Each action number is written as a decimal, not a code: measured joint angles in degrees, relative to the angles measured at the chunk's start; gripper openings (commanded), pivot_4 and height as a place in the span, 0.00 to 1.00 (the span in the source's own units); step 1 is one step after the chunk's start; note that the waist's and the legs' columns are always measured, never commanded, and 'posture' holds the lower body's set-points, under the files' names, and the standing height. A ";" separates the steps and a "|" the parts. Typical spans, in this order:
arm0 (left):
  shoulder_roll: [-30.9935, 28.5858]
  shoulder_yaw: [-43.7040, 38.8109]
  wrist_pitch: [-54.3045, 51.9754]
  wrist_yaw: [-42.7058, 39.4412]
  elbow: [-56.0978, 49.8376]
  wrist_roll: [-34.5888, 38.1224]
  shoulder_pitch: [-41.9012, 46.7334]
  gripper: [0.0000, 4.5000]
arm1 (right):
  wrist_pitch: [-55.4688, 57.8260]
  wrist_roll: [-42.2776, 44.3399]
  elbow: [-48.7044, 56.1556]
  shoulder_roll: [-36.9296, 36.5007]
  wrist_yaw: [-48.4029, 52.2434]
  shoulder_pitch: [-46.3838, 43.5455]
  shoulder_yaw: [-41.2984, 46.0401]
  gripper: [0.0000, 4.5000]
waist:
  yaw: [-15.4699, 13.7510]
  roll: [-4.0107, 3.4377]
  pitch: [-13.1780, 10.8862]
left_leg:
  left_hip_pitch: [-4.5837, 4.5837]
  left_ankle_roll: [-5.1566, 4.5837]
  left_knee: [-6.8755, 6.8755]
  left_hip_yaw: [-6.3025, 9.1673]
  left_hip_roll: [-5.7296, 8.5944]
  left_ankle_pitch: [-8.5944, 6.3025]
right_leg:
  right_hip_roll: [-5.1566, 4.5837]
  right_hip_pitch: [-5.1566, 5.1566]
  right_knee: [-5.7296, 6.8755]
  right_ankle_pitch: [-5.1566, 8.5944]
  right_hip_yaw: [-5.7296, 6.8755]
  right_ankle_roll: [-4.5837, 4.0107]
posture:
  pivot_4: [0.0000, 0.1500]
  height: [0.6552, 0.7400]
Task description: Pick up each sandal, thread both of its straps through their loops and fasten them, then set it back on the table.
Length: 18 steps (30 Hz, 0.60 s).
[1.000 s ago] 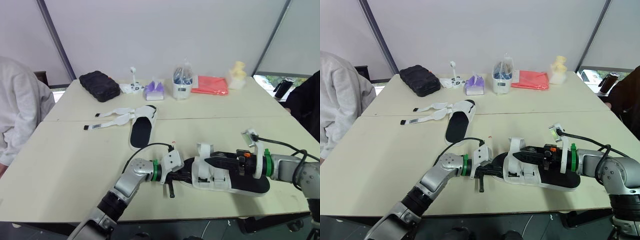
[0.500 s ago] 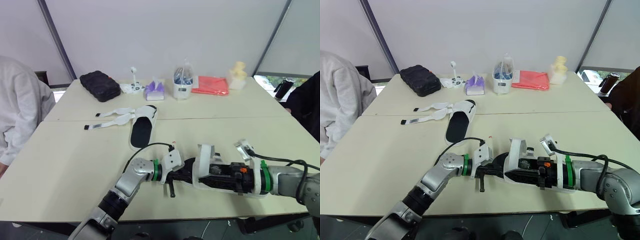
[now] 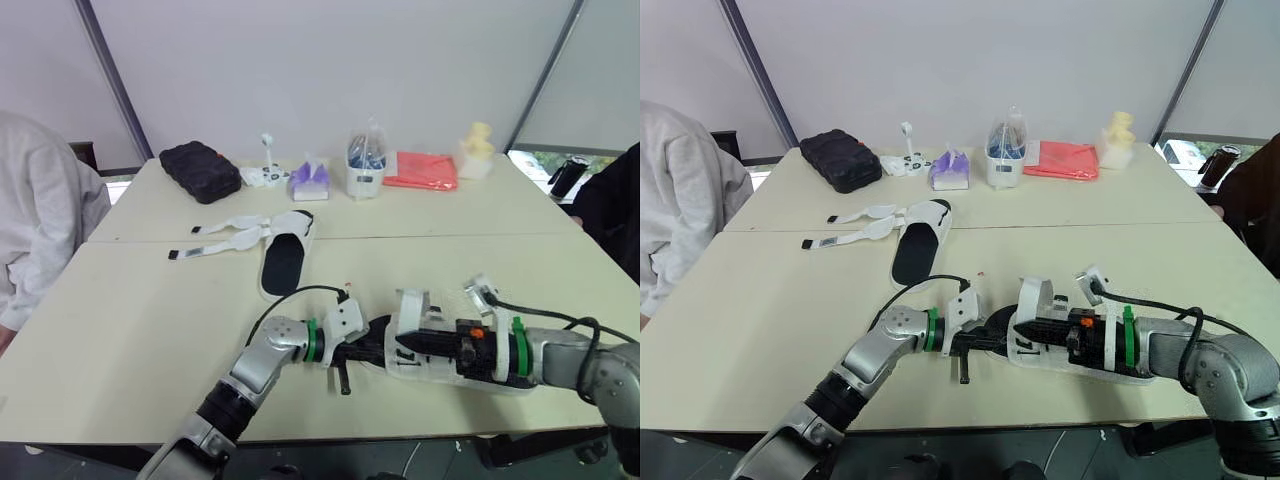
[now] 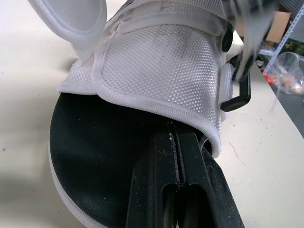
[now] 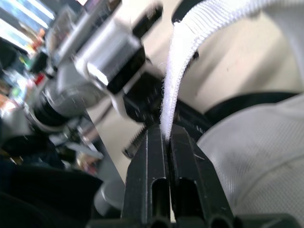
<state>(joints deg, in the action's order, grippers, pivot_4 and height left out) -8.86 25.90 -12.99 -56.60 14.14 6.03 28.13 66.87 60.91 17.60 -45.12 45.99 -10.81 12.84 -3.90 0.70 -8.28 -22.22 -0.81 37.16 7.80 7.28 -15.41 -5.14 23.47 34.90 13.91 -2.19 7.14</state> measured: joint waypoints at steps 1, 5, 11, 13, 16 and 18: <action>0.00 0.00 0.00 0.00 0.00 0.00 0.00 0.00 | 0.38 0.33 -0.04 0.01 -0.29 -0.14 0.17 0.00 | 0.00 0.00 0.00 | 0.00 0.00 0.00 0.00 0.00 0.00 | 0.00 0.00 0.00 0.00 0.00 0.00 | 1.00 1.00; 0.01 0.00 0.00 0.00 0.01 0.00 0.00 0.00 | 2.51 1.41 -0.34 -0.12 -1.03 -0.20 0.35 0.00 | 0.01 0.00 0.00 | -0.01 0.01 0.00 0.00 0.00 0.00 | -0.01 0.00 -0.01 0.01 0.00 -0.01 | 1.00 1.00; 0.01 0.00 0.00 0.00 0.02 0.00 0.00 0.00 | 2.76 0.65 -0.24 -0.50 -0.97 0.17 -0.89 0.00 | 0.03 0.00 0.00 | -0.01 0.01 0.00 0.00 0.00 -0.01 | -0.01 0.00 -0.02 0.01 0.00 -0.01 | 1.00 1.00; 0.01 -0.02 0.00 0.00 0.02 0.00 -0.01 0.00 | 1.12 -1.34 -0.24 -0.49 -0.83 0.32 -2.13 0.00 | 0.04 0.00 0.00 | -0.01 0.02 0.00 0.00 0.00 -0.01 | -0.01 0.00 -0.02 0.01 0.00 0.00 | 1.00 1.00; 0.02 -0.02 0.00 0.03 0.02 0.00 -0.02 0.00 | -1.53 -4.33 -0.32 -0.52 -0.19 0.32 -3.53 0.00 | 0.04 0.00 0.00 | -0.01 0.04 0.00 0.00 0.00 -0.02 | -0.01 0.00 -0.02 0.01 0.02 0.00 | 1.00 1.00; 0.02 -0.03 0.00 0.04 0.01 0.00 -0.03 0.00 | -2.52 -5.18 -0.48 -0.78 0.55 0.29 -3.65 0.00 | 0.04 0.00 0.00 | -0.01 0.02 0.00 0.00 0.01 -0.01 | 0.00 0.00 -0.02 0.00 0.02 0.01 | 1.00 1.00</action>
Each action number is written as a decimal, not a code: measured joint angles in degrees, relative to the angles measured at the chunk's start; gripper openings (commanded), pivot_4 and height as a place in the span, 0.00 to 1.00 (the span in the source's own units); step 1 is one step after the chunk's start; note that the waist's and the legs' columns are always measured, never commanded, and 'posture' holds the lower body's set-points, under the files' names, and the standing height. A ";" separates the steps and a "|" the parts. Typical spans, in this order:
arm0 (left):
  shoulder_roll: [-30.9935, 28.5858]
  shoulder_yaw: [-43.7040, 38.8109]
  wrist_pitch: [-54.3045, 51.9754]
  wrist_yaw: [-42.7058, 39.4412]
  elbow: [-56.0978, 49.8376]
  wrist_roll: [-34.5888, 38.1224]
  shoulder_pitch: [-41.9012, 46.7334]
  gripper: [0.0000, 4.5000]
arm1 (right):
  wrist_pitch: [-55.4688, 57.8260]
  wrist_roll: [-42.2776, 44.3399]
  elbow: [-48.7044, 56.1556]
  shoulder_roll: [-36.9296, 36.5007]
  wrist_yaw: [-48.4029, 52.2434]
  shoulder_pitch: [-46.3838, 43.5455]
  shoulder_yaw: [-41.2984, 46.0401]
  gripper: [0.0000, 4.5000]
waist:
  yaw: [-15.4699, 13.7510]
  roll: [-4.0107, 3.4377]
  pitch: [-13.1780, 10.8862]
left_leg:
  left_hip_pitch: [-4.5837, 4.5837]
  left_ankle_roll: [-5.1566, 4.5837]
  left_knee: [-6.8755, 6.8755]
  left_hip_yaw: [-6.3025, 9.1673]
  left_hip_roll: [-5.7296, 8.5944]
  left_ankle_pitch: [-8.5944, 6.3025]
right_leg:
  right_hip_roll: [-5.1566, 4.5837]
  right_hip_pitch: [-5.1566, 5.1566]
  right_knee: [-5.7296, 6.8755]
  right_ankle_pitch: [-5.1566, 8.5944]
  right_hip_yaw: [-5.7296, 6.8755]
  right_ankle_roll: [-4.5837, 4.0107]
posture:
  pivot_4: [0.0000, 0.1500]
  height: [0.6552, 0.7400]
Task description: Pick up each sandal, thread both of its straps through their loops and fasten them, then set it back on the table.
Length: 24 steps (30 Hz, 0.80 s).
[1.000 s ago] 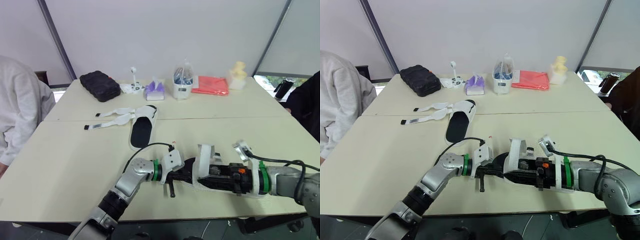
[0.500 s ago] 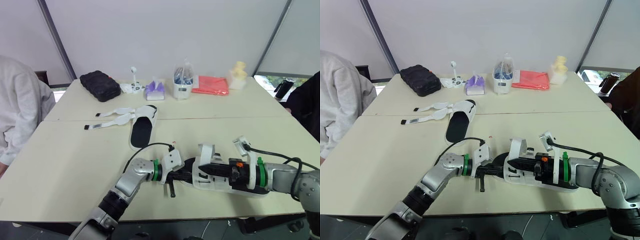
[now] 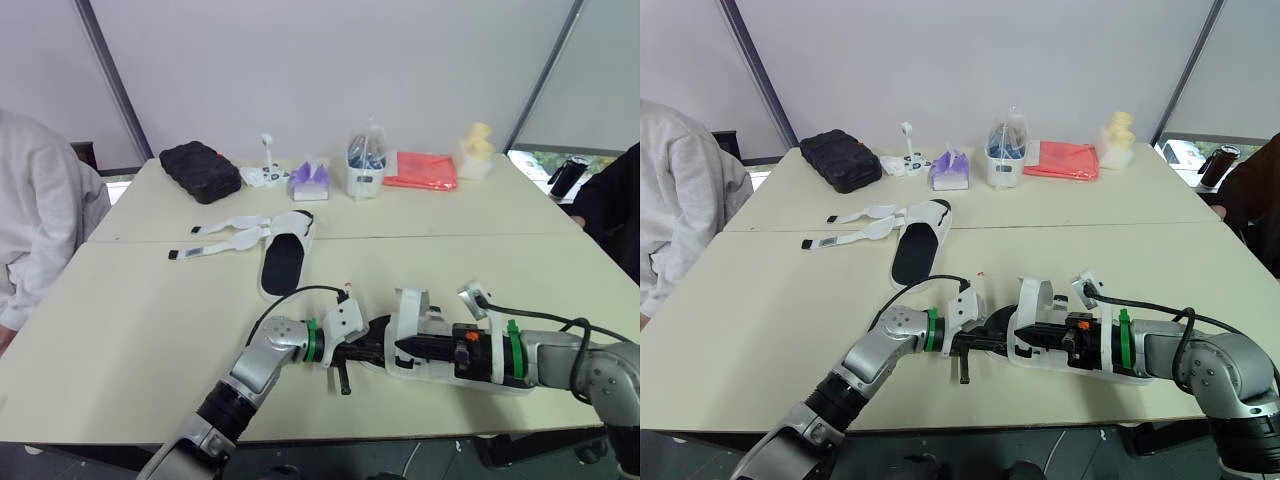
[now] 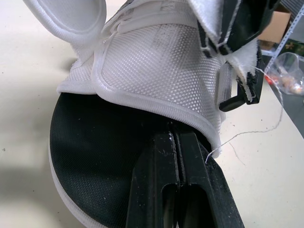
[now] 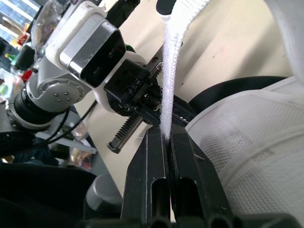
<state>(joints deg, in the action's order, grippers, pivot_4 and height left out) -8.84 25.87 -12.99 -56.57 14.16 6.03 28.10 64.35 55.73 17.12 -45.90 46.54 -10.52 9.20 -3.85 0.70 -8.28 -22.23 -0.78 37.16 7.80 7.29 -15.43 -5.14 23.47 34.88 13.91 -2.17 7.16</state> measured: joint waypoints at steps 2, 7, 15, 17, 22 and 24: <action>0.02 -0.06 0.00 0.01 0.00 0.00 -0.04 0.00 | -0.15 -0.46 -0.60 -0.14 0.66 -0.22 0.00 0.00 | 0.00 0.00 0.00 | 0.00 -0.02 0.00 0.00 0.00 0.01 | 0.00 0.00 0.00 0.00 0.00 0.00 | 1.00 1.00; 0.05 -0.12 0.00 0.01 0.00 0.00 -0.07 0.00 | 0.66 0.55 -1.63 -0.13 1.19 -1.01 0.69 0.00 | 0.01 0.00 0.00 | 0.00 -0.01 0.00 0.00 0.00 0.00 | 0.00 0.00 0.00 0.00 0.00 -0.01 | 1.00 1.00; 0.12 -0.20 0.00 0.01 -0.02 0.01 -0.17 0.00 | 3.63 3.53 -2.74 -0.13 1.05 -2.47 2.93 0.00 | 0.00 0.00 -0.01 | -0.01 0.05 -0.01 0.01 -0.01 -0.03 | 0.00 0.00 -0.01 0.01 0.00 -0.01 | 1.00 1.00; 0.12 -0.20 0.00 0.01 -0.02 0.01 -0.18 0.00 | 3.96 3.71 -2.74 -0.12 0.98 -2.21 2.93 0.00 | 0.00 0.00 -0.01 | -0.01 0.04 -0.01 0.01 -0.01 -0.03 | 0.00 0.00 -0.01 0.01 0.00 -0.01 | 1.00 1.00; 0.13 -0.22 0.00 0.01 -0.02 0.01 -0.18 0.00 | 4.05 4.06 -2.74 -0.10 0.80 -2.07 2.93 0.00 | 0.00 -0.01 0.00 | -0.01 0.04 -0.01 0.01 -0.01 -0.02 | 0.00 0.00 -0.01 0.00 0.00 -0.01 | 1.00 1.00; 0.13 -0.22 0.00 0.01 -0.02 0.01 -0.19 0.00 | 4.05 4.10 -2.74 -0.10 0.73 -2.07 2.93 0.00 | 0.00 0.00 -0.01 | -0.01 0.04 -0.01 0.01 0.00 -0.02 | 0.00 0.00 -0.01 0.00 0.00 -0.01 | 1.00 1.00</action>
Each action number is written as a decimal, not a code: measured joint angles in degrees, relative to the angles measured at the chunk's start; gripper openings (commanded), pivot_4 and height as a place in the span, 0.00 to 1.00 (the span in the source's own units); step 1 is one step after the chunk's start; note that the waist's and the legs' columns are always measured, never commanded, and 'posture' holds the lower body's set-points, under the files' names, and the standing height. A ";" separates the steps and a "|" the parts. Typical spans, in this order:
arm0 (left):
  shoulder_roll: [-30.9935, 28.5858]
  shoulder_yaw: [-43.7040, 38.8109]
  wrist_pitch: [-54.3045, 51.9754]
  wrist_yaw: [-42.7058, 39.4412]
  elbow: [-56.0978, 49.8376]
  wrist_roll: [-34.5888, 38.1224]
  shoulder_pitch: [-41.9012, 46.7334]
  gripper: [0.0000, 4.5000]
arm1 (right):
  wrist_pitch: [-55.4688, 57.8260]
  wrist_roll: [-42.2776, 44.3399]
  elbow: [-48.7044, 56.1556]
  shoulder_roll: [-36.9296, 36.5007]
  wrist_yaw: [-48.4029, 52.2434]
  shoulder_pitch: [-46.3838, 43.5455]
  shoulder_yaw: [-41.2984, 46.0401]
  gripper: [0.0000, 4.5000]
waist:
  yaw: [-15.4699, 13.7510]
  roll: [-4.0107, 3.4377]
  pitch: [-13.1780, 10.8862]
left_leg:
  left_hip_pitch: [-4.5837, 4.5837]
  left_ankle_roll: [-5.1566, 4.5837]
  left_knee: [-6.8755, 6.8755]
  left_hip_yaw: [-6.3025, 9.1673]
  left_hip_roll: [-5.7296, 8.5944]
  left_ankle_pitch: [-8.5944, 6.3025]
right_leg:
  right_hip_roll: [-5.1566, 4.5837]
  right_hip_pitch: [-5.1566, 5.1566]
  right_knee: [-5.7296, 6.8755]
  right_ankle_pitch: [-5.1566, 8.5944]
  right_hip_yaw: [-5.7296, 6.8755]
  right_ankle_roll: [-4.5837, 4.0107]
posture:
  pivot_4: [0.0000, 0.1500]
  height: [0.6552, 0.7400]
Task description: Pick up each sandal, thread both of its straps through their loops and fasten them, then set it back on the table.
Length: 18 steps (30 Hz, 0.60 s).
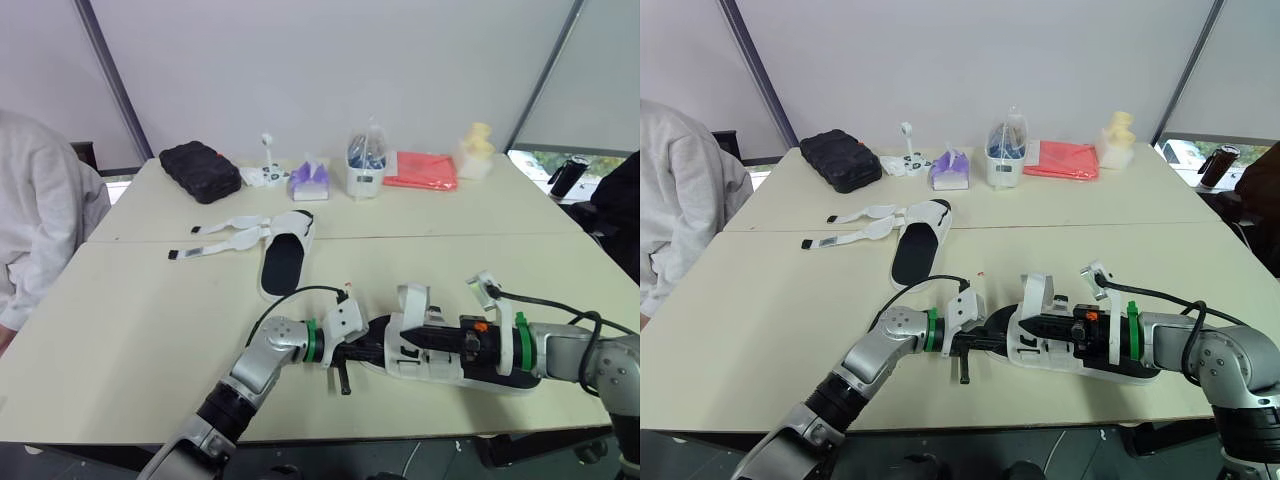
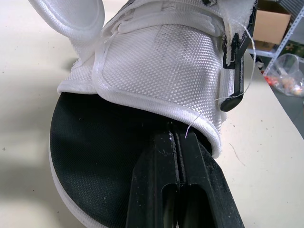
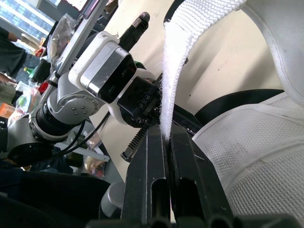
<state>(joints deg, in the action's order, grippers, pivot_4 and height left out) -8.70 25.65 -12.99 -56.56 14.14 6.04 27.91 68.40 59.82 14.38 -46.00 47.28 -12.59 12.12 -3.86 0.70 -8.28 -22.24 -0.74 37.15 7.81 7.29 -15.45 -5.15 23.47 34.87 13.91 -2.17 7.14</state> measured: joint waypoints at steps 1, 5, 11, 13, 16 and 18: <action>0.00 0.00 0.00 0.00 0.00 0.00 0.00 0.00 | 0.00 0.00 0.00 0.00 -0.03 0.00 0.00 0.00 | 0.00 0.00 0.00 | 0.00 0.01 0.00 0.00 0.00 0.00 | 0.00 0.00 0.00 0.00 0.00 0.00 | 1.00 1.00; 0.00 0.00 0.00 0.00 0.00 0.00 0.00 0.00 | 0.00 0.04 0.00 0.00 -0.17 0.00 0.00 0.00 | 0.00 0.00 0.00 | 0.00 0.01 0.00 0.00 0.00 0.00 | 0.00 0.00 0.00 0.00 0.00 0.00 | 1.00 1.00; 0.14 -0.02 -0.01 0.08 0.02 0.01 -0.03 0.00 | -4.58 -4.39 2.01 -1.51 1.84 4.44 -2.77 0.00 | 0.07 0.00 0.01 | -0.03 0.01 0.00 0.01 0.00 -0.01 | 0.00 0.00 -0.05 0.00 0.04 0.02 | 1.00 1.00; 0.22 -0.01 -0.01 0.25 0.05 0.01 -0.03 0.00 | -6.58 -6.04 2.76 -2.63 2.83 4.56 -3.73 0.00 | 0.01 0.01 0.00 | -0.03 0.05 0.00 0.02 0.00 -0.03 | 0.00 -0.02 -0.06 0.00 0.07 0.02 | 1.00 1.00; 0.24 -0.01 -0.01 0.25 0.05 0.02 -0.03 0.00 | -8.10 -7.48 3.25 -2.82 3.71 4.66 -4.09 0.00 | -0.02 0.02 0.00 | -0.03 0.06 -0.01 0.06 0.00 -0.04 | 0.00 -0.05 -0.15 0.00 0.12 0.02 | 1.00 1.00; 0.28 -0.01 -0.01 0.25 0.05 0.01 -0.03 0.00 | -8.46 -7.81 3.25 -2.82 3.88 4.57 -4.11 0.00 | -0.01 0.02 0.00 | -0.03 0.05 -0.02 0.07 0.00 -0.03 | 0.00 -0.08 -0.23 -0.04 0.13 0.05 | 1.00 1.00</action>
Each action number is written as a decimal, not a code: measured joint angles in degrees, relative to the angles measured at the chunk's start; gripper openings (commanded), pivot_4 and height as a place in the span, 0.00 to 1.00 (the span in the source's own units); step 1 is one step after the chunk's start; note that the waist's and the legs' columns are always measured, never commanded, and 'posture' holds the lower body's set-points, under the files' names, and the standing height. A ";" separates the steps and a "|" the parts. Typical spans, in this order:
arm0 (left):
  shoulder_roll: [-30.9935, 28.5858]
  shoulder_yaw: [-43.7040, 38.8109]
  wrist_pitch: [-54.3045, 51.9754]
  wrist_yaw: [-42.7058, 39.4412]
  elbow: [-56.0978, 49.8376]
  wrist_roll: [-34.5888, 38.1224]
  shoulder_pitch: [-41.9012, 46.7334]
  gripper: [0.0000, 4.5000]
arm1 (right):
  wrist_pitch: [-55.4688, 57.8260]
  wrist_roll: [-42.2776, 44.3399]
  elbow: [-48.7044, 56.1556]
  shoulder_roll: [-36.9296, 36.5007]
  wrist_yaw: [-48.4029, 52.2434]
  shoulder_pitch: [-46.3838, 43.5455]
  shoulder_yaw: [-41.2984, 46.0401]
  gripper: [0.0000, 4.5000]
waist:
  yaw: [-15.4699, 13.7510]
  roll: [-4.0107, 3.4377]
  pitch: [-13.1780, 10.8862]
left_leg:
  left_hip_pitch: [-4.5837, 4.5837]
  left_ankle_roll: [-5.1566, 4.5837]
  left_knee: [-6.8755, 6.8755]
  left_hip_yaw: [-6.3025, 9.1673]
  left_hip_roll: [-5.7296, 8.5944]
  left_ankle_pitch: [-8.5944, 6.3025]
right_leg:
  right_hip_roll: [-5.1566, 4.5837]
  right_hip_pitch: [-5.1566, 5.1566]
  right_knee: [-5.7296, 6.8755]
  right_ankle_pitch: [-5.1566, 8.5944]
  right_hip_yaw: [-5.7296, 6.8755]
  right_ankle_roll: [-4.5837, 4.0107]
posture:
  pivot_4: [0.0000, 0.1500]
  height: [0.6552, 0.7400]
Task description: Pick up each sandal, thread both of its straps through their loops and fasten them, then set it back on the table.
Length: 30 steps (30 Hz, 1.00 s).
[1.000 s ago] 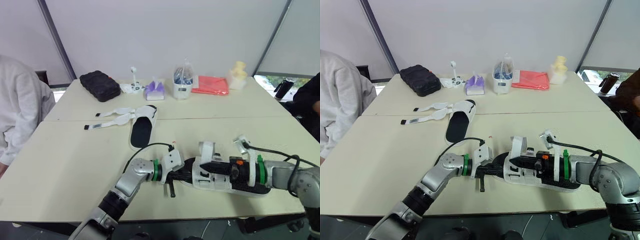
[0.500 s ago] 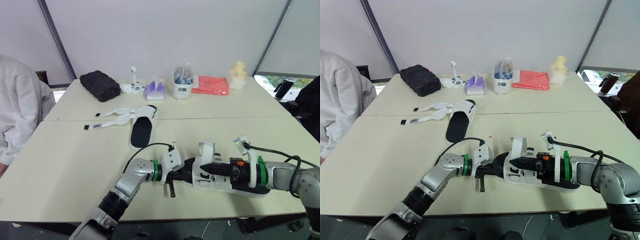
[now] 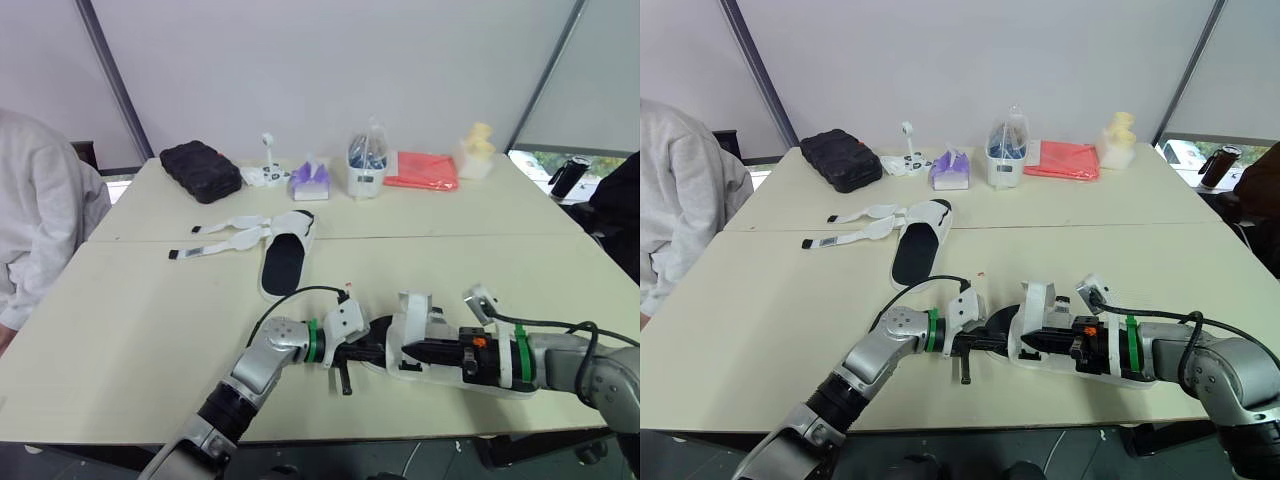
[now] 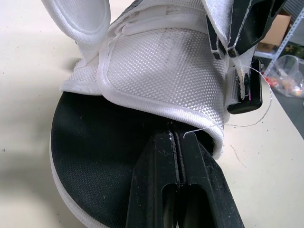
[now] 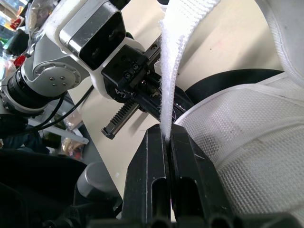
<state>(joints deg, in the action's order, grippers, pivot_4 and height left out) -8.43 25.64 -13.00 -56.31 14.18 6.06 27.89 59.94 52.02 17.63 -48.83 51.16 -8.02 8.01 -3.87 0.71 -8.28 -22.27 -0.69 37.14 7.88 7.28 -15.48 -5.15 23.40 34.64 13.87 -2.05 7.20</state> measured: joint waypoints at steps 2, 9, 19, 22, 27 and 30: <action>0.03 -0.01 0.00 0.00 0.03 0.00 0.01 0.00 | -0.43 -0.40 0.08 -0.84 0.79 -0.14 -0.82 0.00 | 0.01 0.00 0.00 | -0.01 0.01 0.00 0.00 0.00 -0.01 | 0.00 -0.02 -0.04 -0.02 0.00 0.00 | 1.00 1.00; 0.12 0.04 0.00 0.00 0.03 0.08 0.01 0.00 | -7.36 -6.60 3.54 -4.44 4.86 0.63 -4.62 0.00 | 0.00 -0.01 0.01 | -0.02 -0.04 -0.04 0.15 0.00 -0.06 | -0.01 -0.08 -0.37 -0.05 0.26 0.05 | 1.00 1.00; 0.12 0.02 0.00 0.00 0.08 0.11 0.00 0.00 | -10.38 -10.03 3.65 -4.51 5.95 1.11 -5.96 0.00 | -0.01 -0.01 0.01 | -0.02 -0.04 -0.04 0.15 -0.02 -0.06 | -0.01 -0.16 -0.38 -0.10 0.29 0.00 | 1.00 1.00; 0.16 0.04 0.00 0.00 0.08 0.11 0.00 0.00 | -11.48 -11.18 4.09 -4.57 5.95 1.77 -6.27 0.00 | -0.04 -0.01 0.01 | -0.02 -0.04 -0.04 0.16 -0.02 -0.06 | -0.02 -0.16 -0.39 -0.09 0.30 0.00 | 1.00 1.00; 0.30 0.15 0.00 0.00 0.09 0.12 0.00 0.00 | -15.07 -13.87 5.99 -6.27 6.65 3.36 -7.19 0.20 | -0.11 -0.01 0.01 | -0.02 -0.05 -0.05 0.20 -0.01 -0.07 | -0.03 -0.15 -0.46 -0.09 0.38 0.01 | 1.00 1.00; 0.30 0.13 0.00 0.01 0.17 0.12 0.01 0.00 | -14.64 -13.04 6.54 -5.85 6.85 3.41 -6.97 0.52 | -0.05 0.01 0.01 | -0.02 -0.06 -0.04 0.20 -0.01 -0.07 | -0.03 -0.17 -0.47 -0.10 0.39 0.01 | 1.00 1.00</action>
<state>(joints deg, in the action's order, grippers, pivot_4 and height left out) -8.13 25.77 -12.99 -56.30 14.36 6.18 27.90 45.30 38.98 24.17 -54.68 58.01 -4.61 1.04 -3.92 0.72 -8.27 -22.29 -0.75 37.10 8.08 7.27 -15.55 -5.18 23.23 34.17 13.77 -1.66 7.20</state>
